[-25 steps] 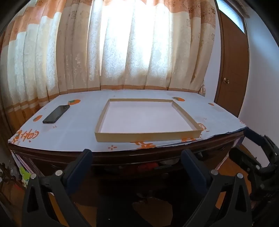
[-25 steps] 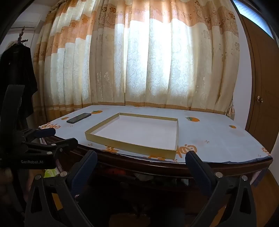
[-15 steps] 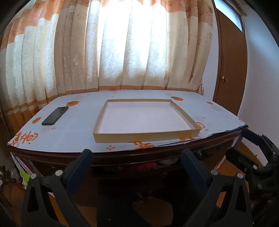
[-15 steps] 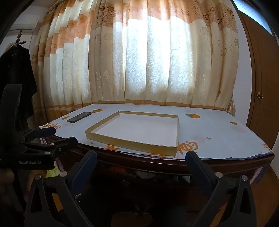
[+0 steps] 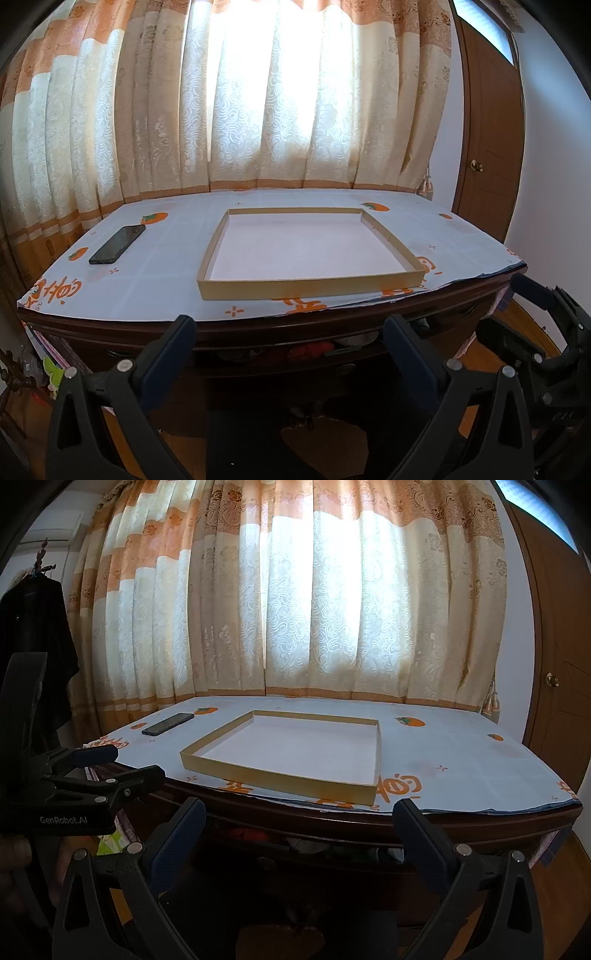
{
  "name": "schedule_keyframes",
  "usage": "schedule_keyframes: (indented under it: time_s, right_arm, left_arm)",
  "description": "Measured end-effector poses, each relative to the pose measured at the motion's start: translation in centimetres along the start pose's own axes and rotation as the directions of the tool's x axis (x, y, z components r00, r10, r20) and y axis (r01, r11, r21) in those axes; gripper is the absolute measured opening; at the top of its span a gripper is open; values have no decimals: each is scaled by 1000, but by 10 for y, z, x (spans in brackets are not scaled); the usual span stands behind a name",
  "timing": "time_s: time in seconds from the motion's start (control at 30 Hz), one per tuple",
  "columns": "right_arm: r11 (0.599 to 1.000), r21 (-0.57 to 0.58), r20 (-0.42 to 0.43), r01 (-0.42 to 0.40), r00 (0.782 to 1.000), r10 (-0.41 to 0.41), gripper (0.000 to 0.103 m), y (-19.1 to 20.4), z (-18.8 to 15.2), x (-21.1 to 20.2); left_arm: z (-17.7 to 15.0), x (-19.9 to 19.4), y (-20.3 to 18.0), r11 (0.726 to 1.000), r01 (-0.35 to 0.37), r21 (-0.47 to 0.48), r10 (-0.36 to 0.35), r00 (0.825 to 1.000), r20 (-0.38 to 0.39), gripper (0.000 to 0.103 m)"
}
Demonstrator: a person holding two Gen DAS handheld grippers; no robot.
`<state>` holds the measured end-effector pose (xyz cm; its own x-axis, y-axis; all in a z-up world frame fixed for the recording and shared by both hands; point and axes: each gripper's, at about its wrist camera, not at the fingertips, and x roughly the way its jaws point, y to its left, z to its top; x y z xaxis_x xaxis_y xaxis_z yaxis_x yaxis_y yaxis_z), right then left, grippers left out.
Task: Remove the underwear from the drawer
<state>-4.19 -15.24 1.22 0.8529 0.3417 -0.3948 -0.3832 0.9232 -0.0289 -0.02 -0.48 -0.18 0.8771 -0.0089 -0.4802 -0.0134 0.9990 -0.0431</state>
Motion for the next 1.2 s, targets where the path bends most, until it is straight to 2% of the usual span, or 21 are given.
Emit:
schedule_keyframes:
  time_s: [1.2]
  right_arm:
    - [1000,-9,-12,-7,1000,7,102,3,0,-1]
  left_arm:
    - [0,-1,3,1000,-4,4,4,1000,7,103]
